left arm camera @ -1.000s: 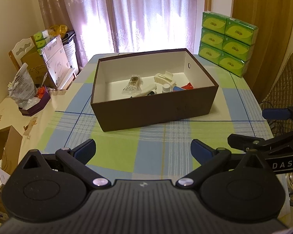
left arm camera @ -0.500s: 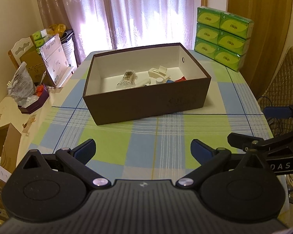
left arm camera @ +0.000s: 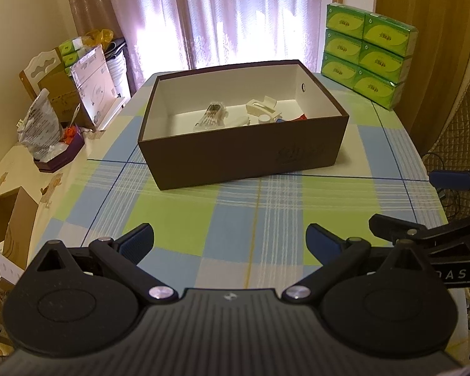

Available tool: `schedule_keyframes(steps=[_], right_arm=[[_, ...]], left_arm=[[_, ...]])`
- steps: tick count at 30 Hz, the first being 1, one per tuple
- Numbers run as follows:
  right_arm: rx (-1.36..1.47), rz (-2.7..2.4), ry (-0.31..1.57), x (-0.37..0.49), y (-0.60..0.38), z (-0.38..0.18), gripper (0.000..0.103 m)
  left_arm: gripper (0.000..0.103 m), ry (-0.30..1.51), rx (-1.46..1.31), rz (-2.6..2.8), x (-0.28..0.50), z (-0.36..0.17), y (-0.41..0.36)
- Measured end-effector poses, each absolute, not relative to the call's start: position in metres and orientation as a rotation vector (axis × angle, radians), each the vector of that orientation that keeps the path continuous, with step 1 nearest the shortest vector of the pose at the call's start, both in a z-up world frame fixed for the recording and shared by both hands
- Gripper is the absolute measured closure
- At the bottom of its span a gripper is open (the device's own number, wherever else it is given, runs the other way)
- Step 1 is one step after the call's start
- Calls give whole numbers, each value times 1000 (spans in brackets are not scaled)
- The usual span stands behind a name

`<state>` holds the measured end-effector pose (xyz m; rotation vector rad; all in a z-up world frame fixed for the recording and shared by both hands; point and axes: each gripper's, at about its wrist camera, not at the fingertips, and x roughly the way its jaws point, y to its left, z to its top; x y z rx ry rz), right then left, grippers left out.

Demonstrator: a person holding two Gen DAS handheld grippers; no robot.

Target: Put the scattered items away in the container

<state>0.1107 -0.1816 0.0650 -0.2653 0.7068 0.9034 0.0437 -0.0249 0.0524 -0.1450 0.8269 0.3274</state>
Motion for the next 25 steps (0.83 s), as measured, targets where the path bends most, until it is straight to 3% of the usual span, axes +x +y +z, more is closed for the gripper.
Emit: schedule_keyframes(steps=[25], right_arm=[[-274, 907, 749, 122, -170, 52, 0]], left_arm=[[1, 847, -153, 361, 53, 44, -11]])
